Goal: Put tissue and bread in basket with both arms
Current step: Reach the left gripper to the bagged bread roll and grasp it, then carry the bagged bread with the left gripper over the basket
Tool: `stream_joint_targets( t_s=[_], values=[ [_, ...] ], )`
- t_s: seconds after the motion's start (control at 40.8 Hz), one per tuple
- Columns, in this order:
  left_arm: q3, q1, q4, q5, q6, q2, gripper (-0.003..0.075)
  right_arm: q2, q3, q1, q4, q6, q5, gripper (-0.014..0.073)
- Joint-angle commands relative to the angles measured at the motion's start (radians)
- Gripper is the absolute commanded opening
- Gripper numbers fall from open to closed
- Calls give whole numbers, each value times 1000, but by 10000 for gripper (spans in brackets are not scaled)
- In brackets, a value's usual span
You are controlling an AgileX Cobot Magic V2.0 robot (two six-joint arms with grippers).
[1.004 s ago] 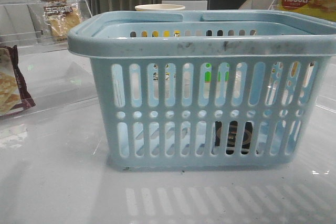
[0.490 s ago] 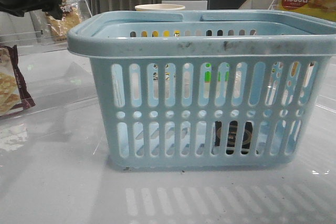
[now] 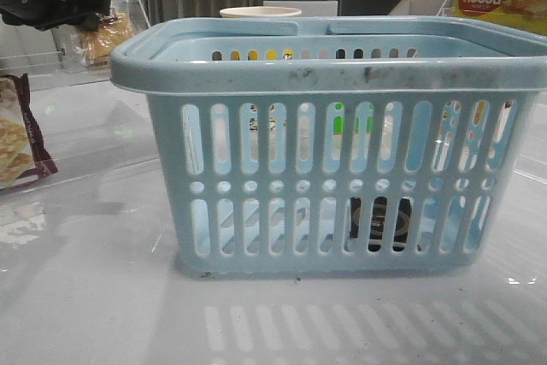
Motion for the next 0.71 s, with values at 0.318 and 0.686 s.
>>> stream_joint_targets(
  t_s=[0.318,0.686],
  values=[
    [-38,-29,-3,-40,-3,-166,91,2,-26,0,-10,-9,-69,528],
    [-38,-121,46,14,-3,-451,91,2,-26,0,-10,-9,-69,528]
  ],
)
